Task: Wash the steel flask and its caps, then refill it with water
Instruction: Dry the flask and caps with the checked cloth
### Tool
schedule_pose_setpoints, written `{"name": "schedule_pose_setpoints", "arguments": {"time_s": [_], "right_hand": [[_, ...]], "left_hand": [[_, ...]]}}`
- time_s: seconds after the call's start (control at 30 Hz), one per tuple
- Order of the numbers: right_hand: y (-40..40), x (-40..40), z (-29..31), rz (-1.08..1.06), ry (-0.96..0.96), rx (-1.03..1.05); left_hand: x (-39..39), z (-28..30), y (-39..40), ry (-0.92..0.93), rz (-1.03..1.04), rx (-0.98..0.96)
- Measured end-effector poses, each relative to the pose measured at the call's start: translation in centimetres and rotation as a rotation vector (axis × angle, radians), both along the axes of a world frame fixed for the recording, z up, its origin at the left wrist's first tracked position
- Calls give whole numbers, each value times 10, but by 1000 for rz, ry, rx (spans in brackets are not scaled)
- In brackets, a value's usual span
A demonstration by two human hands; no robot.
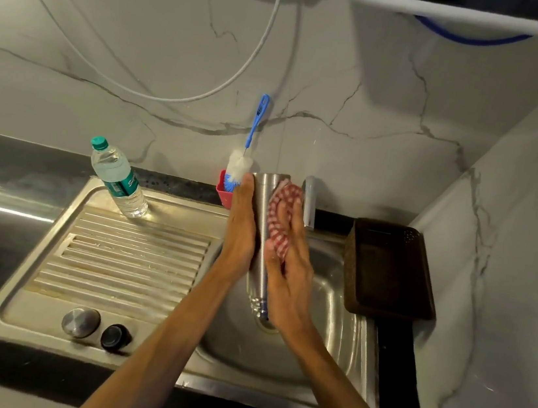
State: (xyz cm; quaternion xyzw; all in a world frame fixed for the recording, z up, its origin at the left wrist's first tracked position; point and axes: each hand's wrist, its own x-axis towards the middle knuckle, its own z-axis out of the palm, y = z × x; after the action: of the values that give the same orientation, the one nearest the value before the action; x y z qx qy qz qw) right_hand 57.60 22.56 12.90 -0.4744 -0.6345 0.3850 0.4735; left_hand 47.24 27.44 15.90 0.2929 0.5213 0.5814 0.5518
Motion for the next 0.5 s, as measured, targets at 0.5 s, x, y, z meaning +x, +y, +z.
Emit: {"name": "schedule_pose_setpoints", "arguments": {"time_s": [0.5], "right_hand": [[-17,75,-11,-161,318,-506]], "left_hand": [[-48,6,13,359,-48,119]]}}
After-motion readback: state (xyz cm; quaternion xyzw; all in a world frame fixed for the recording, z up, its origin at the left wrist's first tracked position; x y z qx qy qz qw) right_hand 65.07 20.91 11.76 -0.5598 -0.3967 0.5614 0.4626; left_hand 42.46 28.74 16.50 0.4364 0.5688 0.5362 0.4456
